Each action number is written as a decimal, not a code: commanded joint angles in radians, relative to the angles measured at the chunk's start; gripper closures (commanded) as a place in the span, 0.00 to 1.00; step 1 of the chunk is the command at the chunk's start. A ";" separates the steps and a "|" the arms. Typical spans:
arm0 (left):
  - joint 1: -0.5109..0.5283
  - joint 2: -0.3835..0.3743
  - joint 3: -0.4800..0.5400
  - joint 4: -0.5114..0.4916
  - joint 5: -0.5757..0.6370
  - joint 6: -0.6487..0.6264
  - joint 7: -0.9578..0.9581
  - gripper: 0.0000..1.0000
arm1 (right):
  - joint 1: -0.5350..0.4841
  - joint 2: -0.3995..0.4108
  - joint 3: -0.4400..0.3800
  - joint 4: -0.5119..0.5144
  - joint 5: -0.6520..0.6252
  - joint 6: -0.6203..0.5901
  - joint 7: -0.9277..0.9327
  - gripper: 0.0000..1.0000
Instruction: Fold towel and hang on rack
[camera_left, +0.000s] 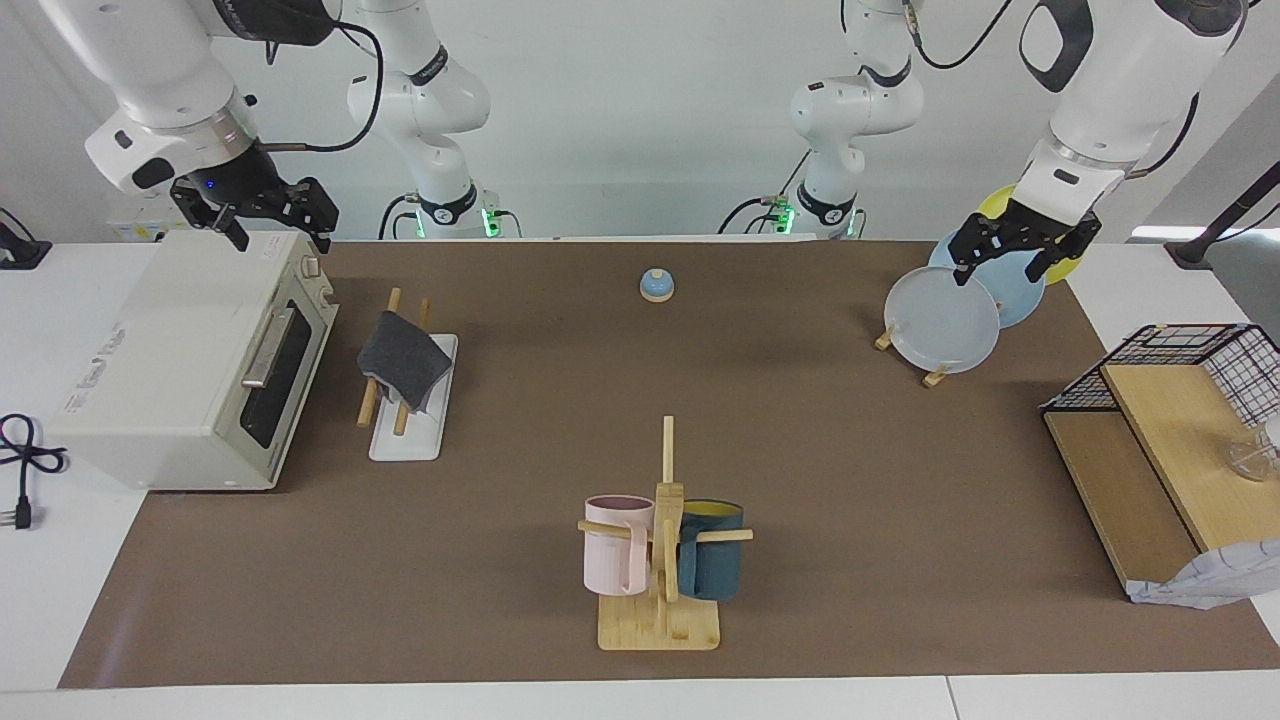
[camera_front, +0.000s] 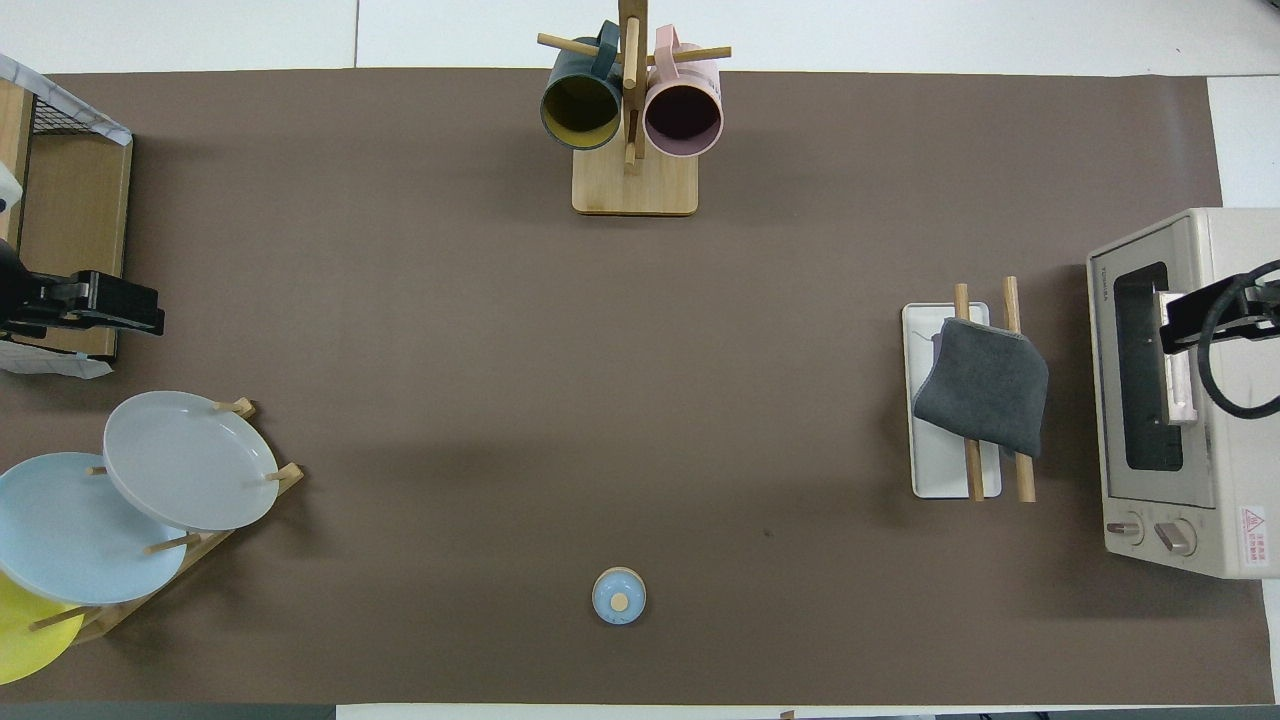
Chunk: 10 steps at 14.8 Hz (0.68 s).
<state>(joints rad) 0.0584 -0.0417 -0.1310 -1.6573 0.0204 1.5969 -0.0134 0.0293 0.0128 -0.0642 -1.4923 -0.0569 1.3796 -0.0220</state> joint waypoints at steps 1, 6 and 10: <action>-0.008 -0.023 0.011 -0.027 -0.011 0.009 0.006 0.00 | -0.035 -0.017 0.026 -0.022 0.014 0.018 0.020 0.00; -0.008 -0.023 0.011 -0.027 -0.011 0.009 0.006 0.00 | -0.034 -0.019 0.027 -0.025 0.019 0.019 0.020 0.00; -0.008 -0.023 0.011 -0.027 -0.011 0.008 0.006 0.00 | -0.034 -0.019 0.027 -0.028 0.020 0.032 0.020 0.00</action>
<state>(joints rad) 0.0584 -0.0417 -0.1309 -1.6573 0.0204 1.5969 -0.0134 0.0213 0.0128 -0.0593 -1.4924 -0.0568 1.3873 -0.0217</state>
